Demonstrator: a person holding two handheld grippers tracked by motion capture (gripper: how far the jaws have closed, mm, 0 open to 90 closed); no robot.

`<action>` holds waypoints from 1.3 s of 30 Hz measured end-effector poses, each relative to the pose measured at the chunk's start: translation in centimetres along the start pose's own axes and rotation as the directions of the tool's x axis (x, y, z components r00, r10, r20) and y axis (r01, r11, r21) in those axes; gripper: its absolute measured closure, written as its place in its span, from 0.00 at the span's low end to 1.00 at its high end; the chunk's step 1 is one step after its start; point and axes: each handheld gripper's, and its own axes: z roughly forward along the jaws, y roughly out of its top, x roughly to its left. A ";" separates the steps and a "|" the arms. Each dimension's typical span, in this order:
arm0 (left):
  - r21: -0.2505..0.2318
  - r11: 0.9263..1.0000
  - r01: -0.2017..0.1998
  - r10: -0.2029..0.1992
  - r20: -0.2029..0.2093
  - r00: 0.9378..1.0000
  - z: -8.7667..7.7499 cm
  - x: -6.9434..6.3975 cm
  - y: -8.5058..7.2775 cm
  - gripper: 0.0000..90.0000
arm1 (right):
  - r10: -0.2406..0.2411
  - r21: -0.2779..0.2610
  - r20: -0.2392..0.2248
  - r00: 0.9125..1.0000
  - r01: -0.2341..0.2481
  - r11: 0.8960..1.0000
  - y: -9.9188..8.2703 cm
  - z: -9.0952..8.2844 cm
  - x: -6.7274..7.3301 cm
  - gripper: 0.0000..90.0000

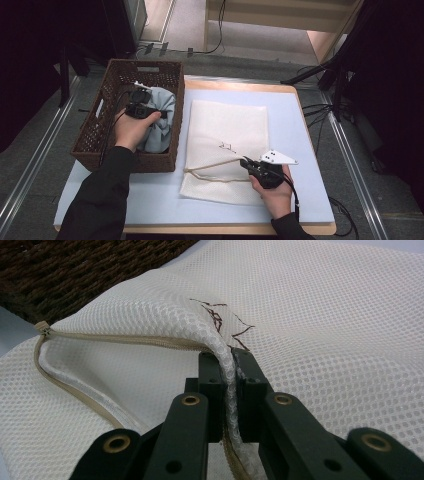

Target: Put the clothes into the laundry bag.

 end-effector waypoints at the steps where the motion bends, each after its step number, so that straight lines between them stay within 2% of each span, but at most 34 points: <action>1: -0.013 1.000 -0.001 0.001 -0.002 1.000 -0.3 -0.2 0.0 0.71 | 0.001 -0.001 0.000 1.000 -0.001 1.000 0.0 0.0 0.0 0.94; 8: -0.044 0.999 -0.017 0.016 -0.033 0.999 -1.8 -1.8 -0.9 0.71 | 0.000 -0.002 0.000 1.000 0.000 1.000 0.0 0.0 0.0 0.94; 11: -0.050 0.999 -0.010 0.008 -0.039 0.999 -2.2 -2.2 -1.2 0.71 | 0.000 -0.002 0.001 1.000 0.000 1.000 0.0 0.0 0.1 0.95; 14: -0.056 0.998 -0.028 0.025 -0.058 0.998 -2.5 -2.7 -1.3 0.70 | -0.002 -0.001 0.001 1.000 0.002 1.000 0.0 0.0 0.1 0.95; 17: -0.066 0.997 -0.026 0.023 -0.054 0.998 -2.7 -2.8 -1.4 0.70 | -0.003 -0.001 0.001 1.000 0.003 1.000 0.0 0.0 0.1 0.95; 20: -0.076 0.997 -0.022 0.019 -0.042 0.999 -2.9 -2.8 -1.4 0.70 | -0.003 -0.002 0.002 1.000 0.003 1.000 0.0 0.0 0.1 0.95; 22: -0.091 0.995 -0.032 0.031 -0.006 0.999 -3.1 -2.8 -1.4 0.70 | -0.004 -0.002 0.001 1.000 0.004 1.000 0.0 0.0 0.1 0.95; 23: -0.097 0.995 -0.022 0.024 0.020 1.000 -3.3 -2.9 -1.3 0.70 | -0.004 -0.002 0.001 1.000 0.004 1.000 0.0 0.1 0.1 0.95; 25: -0.110 0.994 -0.009 0.014 0.045 0.999 -3.6 -3.0 -1.2 0.71 | -0.004 0.000 0.001 1.000 0.004 1.000 0.0 0.1 0.0 0.95; 29: -0.130 0.992 -0.004 0.013 0.064 0.998 -3.9 -3.4 -1.0 0.71 | -0.007 0.002 0.002 1.000 0.007 1.000 0.0 0.1 0.1 0.95; 34: -0.164 0.986 -0.014 0.024 0.059 0.998 -4.2 -4.1 -0.9 0.71 | -0.006 0.002 0.002 1.000 0.006 1.000 0.0 0.1 0.0 0.95; 37: -0.176 0.984 -0.029 0.042 0.071 0.997 -4.3 -4.7 -1.0 0.71 | -0.005 0.001 0.001 1.000 0.005 1.000 0.0 0.1 0.0 0.95; 39: -0.193 0.980 -0.048 0.069 0.102 0.992 -4.4 -5.4 -1.1 0.71 | -0.003 0.001 0.001 1.000 0.003 1.000 0.0 0.1 0.0 0.95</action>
